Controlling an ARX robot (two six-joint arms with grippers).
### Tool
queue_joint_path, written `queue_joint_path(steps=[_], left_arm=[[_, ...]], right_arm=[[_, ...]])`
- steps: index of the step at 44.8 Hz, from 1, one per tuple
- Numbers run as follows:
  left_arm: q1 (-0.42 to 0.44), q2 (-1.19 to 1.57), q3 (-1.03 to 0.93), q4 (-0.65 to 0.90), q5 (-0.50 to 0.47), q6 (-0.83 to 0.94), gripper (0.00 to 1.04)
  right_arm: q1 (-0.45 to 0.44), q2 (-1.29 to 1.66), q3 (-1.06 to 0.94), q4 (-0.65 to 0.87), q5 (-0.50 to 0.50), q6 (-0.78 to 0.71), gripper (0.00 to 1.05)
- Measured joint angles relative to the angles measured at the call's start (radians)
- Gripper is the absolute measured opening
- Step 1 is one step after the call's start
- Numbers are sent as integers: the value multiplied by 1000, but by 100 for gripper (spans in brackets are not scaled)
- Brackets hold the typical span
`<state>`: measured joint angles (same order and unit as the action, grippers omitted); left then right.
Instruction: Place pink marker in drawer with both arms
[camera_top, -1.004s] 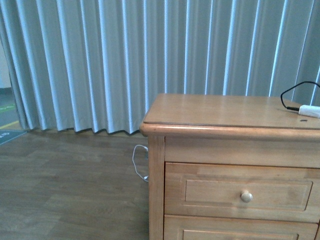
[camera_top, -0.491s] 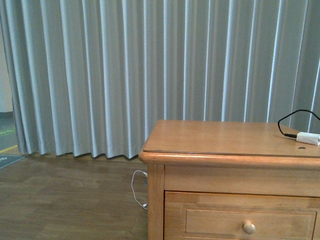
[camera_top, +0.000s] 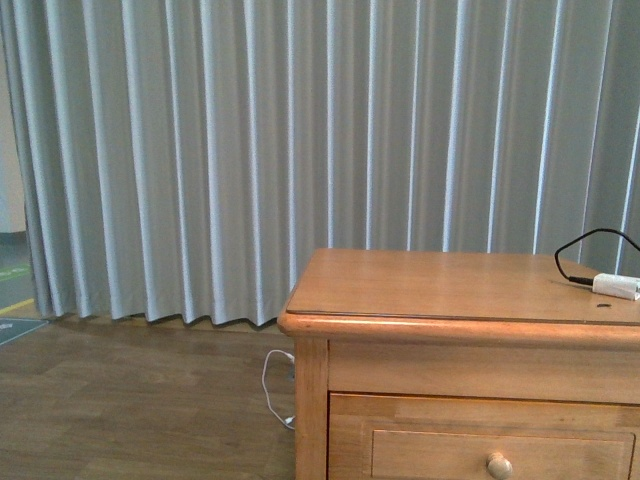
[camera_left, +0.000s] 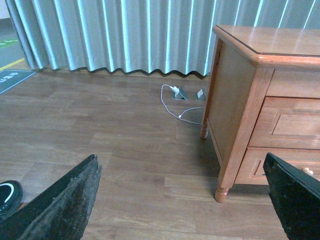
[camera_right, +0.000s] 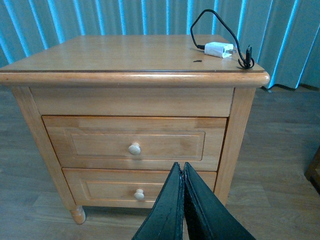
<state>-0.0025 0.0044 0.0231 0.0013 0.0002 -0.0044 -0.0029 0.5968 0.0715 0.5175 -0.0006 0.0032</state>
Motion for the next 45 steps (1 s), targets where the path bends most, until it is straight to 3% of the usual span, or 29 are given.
queue_joint_path(steps=[45], left_arm=[[0,0,0,0,0,0,98]], right_arm=[[0,-432,-66,-350,0,0,1]])
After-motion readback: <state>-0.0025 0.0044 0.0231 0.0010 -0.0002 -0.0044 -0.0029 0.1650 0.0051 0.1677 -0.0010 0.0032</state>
